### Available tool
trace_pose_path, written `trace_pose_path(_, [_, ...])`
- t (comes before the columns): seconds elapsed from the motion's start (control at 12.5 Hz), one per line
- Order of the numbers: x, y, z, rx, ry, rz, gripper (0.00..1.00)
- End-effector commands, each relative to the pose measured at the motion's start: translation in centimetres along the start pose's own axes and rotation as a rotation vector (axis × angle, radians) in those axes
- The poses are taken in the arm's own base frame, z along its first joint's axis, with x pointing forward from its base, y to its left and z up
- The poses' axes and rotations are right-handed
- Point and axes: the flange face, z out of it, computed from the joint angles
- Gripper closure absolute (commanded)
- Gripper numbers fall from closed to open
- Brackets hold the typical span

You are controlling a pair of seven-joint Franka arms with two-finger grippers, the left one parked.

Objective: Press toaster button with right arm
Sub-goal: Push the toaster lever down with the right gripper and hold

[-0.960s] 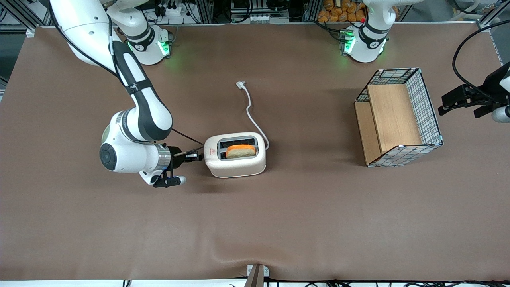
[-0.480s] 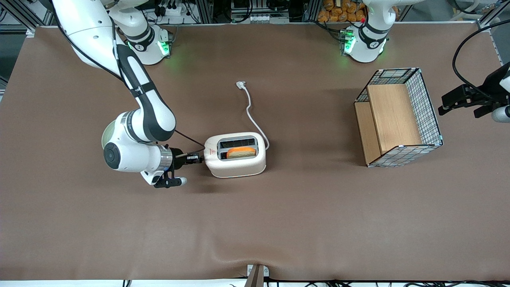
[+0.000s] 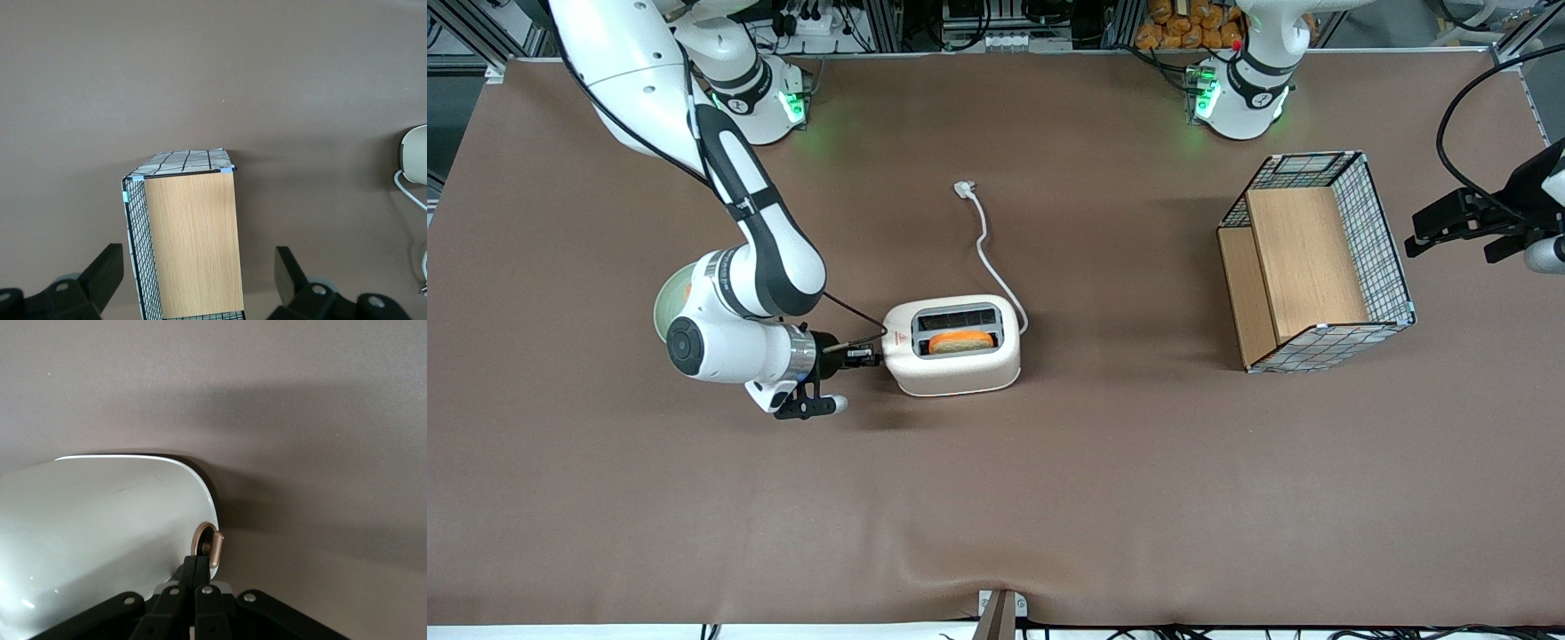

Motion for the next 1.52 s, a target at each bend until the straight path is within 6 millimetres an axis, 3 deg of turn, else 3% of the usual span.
trace_pose_path(0.0, [0.2,-0.2,2.8,0.0,0.025,-0.024,1.0])
trace_pose_path(1.04, [0.2,0.2,2.7,-0.001,0.029,-0.017,1.0])
trace_pose_path(1.28, [0.3,0.3,1.8,0.005,0.031,-0.014,1.0])
trace_pose_path(1.44, [0.6,0.6,0.2,0.02,0.023,-0.007,1.0])
